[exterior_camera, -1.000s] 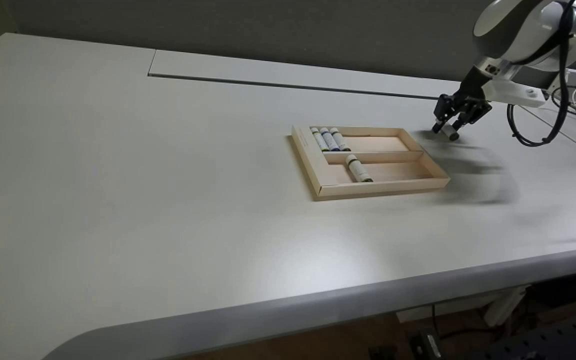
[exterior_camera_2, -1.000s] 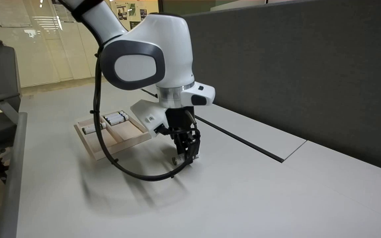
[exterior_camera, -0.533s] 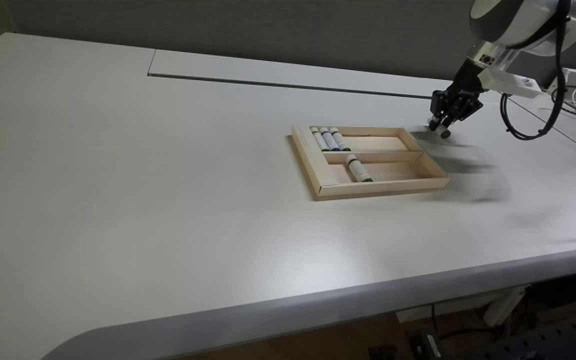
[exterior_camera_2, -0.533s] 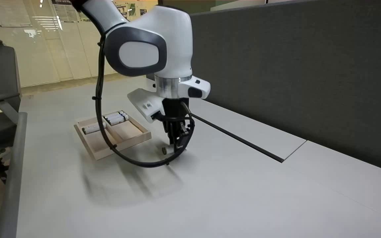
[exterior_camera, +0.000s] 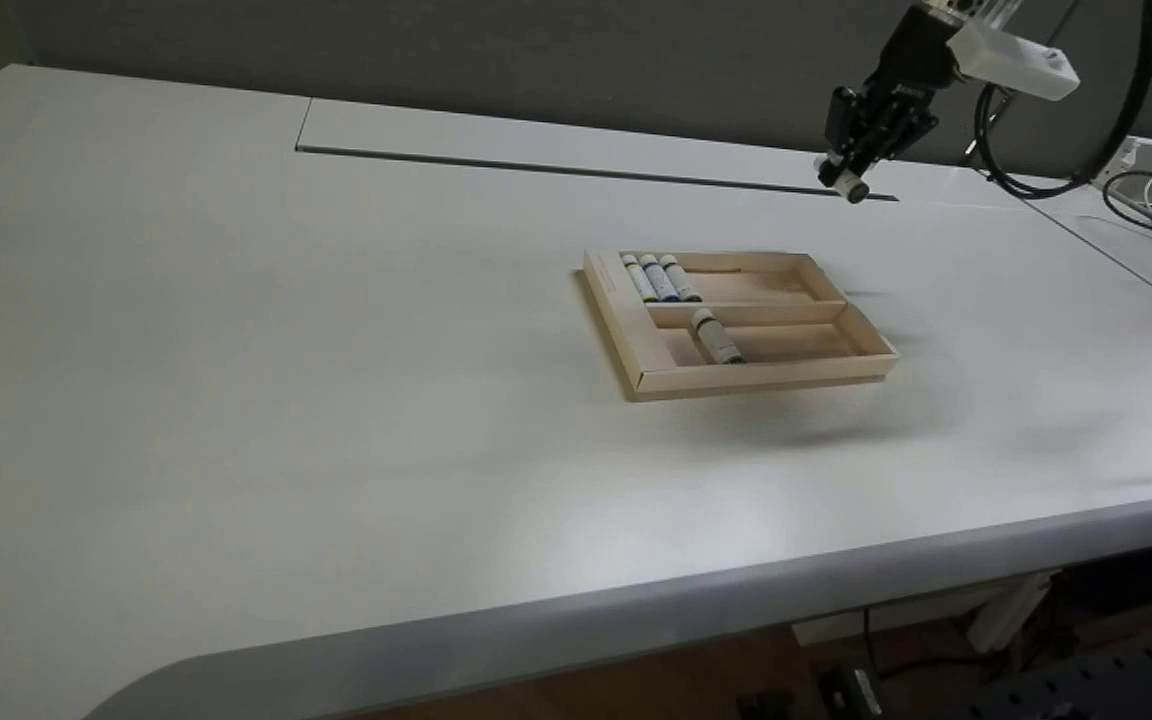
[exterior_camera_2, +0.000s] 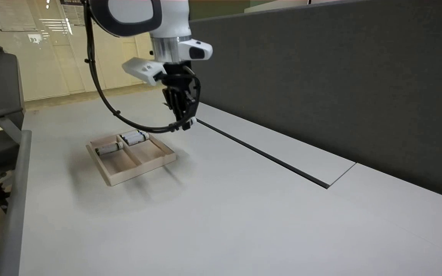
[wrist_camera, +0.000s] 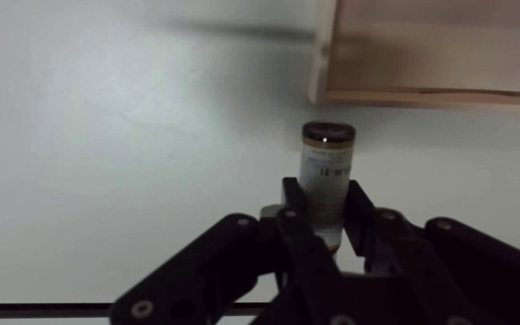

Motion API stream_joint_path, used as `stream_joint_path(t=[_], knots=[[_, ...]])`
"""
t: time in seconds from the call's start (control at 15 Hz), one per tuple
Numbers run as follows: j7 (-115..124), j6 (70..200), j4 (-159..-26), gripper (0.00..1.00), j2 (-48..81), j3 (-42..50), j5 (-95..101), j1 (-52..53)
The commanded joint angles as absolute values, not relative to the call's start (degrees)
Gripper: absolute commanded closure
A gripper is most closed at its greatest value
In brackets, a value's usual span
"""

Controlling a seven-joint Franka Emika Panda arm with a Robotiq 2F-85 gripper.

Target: Place the bottle on the tray

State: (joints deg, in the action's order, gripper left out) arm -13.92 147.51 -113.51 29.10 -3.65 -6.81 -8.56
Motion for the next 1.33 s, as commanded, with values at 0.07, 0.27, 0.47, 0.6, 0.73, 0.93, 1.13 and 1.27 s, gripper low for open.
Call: stream_joint_path(t=[0.07,0.27,0.47,0.6,0.73,0.93,1.13,1.27], knots=[[-13.29,145.2,-122.46,0.93,20.54,-5.86,-7.65,-5.55],[-12.18,144.31,-125.6,0.93,18.36,-7.47,-8.82,-2.74],[-12.44,141.64,-127.6,0.93,17.95,-9.94,-10.92,-0.12],[-13.28,139.33,-127.91,0.93,18.67,-11.76,-13.21,1.08],[-12.75,138.78,-128.29,0.93,19.45,-12.82,-14.84,2.49],[-12.23,139.82,-129.05,0.93,20.5,-13.85,-16.48,4.24],[-11.95,140.46,-129.7,0.93,21.31,-14.13,-16.94,5.21],[-12.08,141.12,-130.2,0.93,21.8,-14.33,-17.28,5.47]])
